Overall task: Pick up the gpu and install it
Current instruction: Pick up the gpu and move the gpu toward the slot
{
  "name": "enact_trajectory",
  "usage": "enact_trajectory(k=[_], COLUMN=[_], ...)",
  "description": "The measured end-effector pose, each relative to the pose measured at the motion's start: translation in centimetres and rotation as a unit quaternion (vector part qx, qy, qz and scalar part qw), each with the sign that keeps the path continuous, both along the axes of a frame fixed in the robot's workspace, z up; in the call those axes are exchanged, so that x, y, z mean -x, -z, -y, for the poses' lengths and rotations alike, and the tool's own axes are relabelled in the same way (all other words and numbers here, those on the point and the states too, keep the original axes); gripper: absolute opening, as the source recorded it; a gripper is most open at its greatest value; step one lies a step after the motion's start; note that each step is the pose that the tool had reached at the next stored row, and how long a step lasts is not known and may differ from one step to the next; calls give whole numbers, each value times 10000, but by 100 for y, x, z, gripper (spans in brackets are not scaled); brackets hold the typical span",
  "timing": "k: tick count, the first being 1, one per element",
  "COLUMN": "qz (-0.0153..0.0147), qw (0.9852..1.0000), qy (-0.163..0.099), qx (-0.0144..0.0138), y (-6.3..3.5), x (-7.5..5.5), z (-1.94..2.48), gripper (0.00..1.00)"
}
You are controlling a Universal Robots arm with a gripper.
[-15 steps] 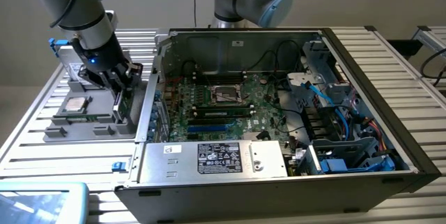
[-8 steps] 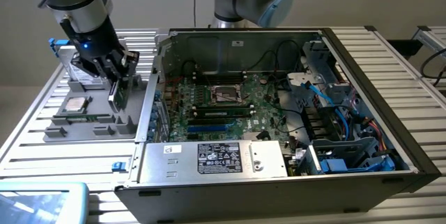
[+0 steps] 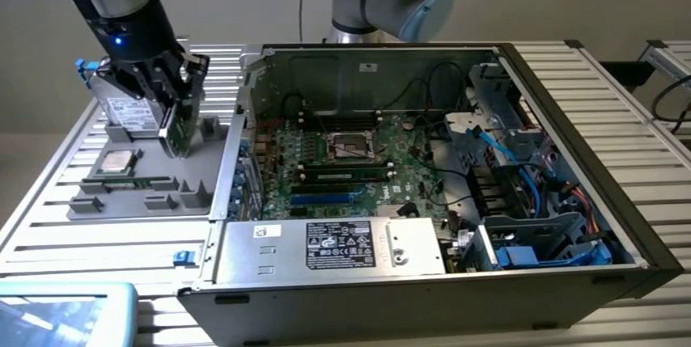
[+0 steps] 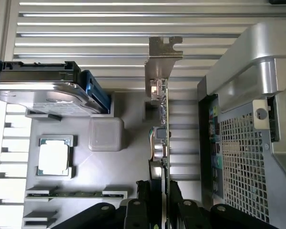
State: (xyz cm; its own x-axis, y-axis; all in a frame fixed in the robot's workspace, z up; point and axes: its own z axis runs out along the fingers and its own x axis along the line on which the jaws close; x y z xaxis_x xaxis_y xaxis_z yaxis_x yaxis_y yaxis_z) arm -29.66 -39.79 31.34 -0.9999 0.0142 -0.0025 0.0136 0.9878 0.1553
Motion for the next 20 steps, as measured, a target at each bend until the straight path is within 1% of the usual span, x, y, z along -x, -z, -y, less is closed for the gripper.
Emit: enact_trajectory(k=[7,15,18,20], qz=[-5,-18,-29,-37], qw=[10000,10000,10000,10000], qy=[2,3,3,3], qx=[0,0,0,0], y=[-316,-683,-819,-905], x=[-65,-176,-255,-337], z=[12,31,44,65], gripper=[28,28,28,28])
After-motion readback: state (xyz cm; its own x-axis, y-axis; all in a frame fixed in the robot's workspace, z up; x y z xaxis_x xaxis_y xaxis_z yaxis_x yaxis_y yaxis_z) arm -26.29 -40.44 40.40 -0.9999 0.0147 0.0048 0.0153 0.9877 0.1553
